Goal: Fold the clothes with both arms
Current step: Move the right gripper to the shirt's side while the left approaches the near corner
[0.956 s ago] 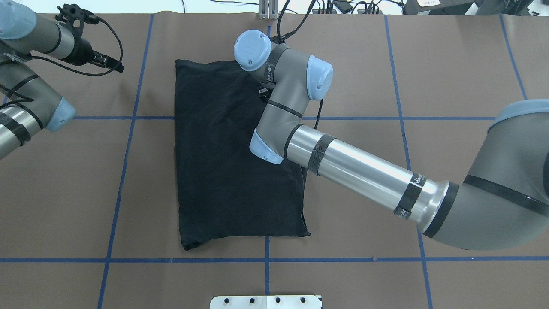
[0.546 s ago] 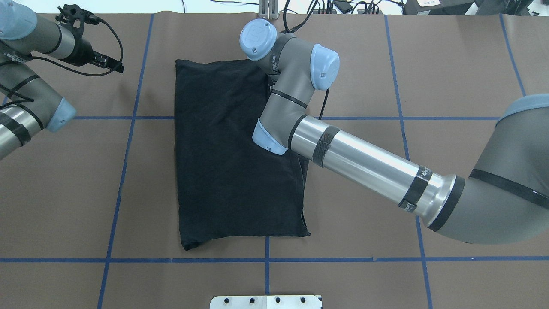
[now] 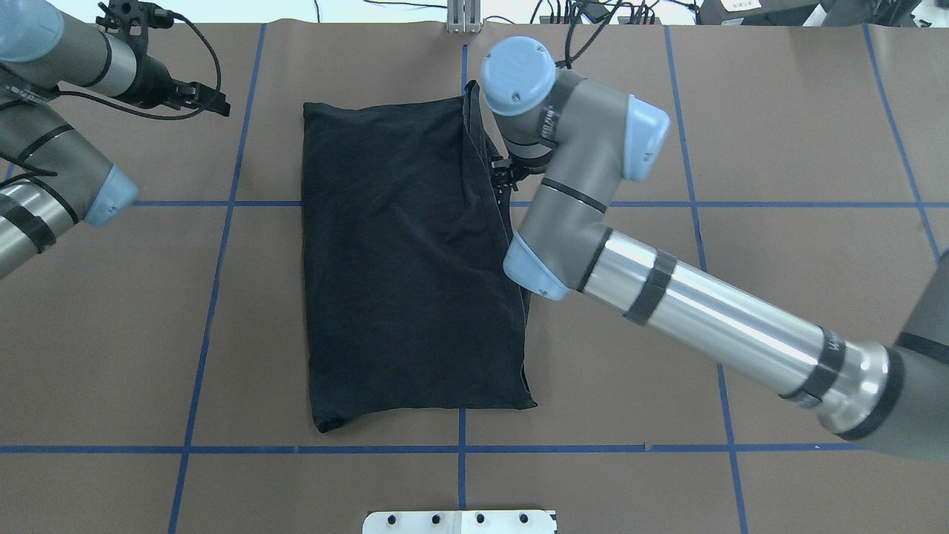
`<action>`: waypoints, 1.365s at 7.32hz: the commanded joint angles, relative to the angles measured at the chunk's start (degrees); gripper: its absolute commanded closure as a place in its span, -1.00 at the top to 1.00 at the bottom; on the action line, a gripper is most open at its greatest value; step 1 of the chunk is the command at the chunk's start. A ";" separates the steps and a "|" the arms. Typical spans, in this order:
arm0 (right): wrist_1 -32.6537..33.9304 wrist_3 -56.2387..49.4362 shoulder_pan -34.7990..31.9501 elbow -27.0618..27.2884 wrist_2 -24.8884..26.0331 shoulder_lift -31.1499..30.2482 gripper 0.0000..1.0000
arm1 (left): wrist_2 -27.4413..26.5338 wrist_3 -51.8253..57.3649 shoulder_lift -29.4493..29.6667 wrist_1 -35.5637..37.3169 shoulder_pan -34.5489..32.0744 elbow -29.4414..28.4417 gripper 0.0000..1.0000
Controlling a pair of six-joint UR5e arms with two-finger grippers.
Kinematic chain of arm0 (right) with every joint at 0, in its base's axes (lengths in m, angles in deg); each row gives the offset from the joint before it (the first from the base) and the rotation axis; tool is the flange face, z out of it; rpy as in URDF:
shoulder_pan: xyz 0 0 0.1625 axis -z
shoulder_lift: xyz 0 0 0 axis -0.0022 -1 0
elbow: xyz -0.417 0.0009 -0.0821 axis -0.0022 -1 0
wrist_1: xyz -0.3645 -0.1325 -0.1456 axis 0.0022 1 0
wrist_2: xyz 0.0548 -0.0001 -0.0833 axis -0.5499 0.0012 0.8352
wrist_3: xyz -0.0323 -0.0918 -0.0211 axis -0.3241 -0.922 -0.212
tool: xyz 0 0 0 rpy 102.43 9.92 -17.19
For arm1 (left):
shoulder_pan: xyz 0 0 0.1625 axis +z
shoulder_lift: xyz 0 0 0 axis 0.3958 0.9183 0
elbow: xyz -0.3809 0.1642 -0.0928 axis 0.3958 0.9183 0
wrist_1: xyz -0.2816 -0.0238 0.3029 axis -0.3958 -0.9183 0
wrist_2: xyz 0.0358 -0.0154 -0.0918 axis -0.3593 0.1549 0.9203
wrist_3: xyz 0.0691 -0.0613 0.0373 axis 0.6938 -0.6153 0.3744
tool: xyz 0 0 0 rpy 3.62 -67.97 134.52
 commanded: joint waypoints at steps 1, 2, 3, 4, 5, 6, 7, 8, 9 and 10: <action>-0.09 6.94 2.47 17.16 -0.48 -11.94 1.00 | 0.02 -12.91 -7.57 0.27 5.13 13.90 1.00; -0.18 12.03 4.58 21.14 -0.30 -14.60 1.00 | -0.24 -18.62 -11.87 0.36 8.37 20.67 1.00; -3.83 16.43 6.86 23.88 -0.13 -17.24 1.00 | -0.33 -23.81 -15.13 0.36 11.01 27.09 1.00; -14.14 20.56 8.88 23.99 0.05 -21.61 1.00 | -0.94 -28.13 -19.43 0.36 14.35 33.07 1.00; -24.60 22.34 9.86 23.99 0.66 -26.53 1.00 | -5.21 -32.18 -23.22 0.36 19.25 38.09 1.00; -26.35 22.36 9.87 23.99 0.93 -27.54 1.00 | -8.91 -36.13 -25.34 0.36 23.91 41.10 1.00; -26.20 22.45 9.96 23.99 1.19 -27.55 1.00 | -11.73 -40.70 -26.23 0.36 28.49 43.22 1.00; -26.02 22.62 9.96 23.99 1.10 -27.55 1.00 | -16.72 -47.62 -26.42 0.36 34.53 44.63 1.00; -26.02 24.45 10.05 23.99 1.02 -27.28 1.00 | -23.90 -53.78 -26.42 0.45 40.60 44.65 1.00; -24.71 25.60 10.22 23.99 0.93 -26.76 1.00 | -27.19 -57.67 -26.42 0.45 43.53 44.30 1.00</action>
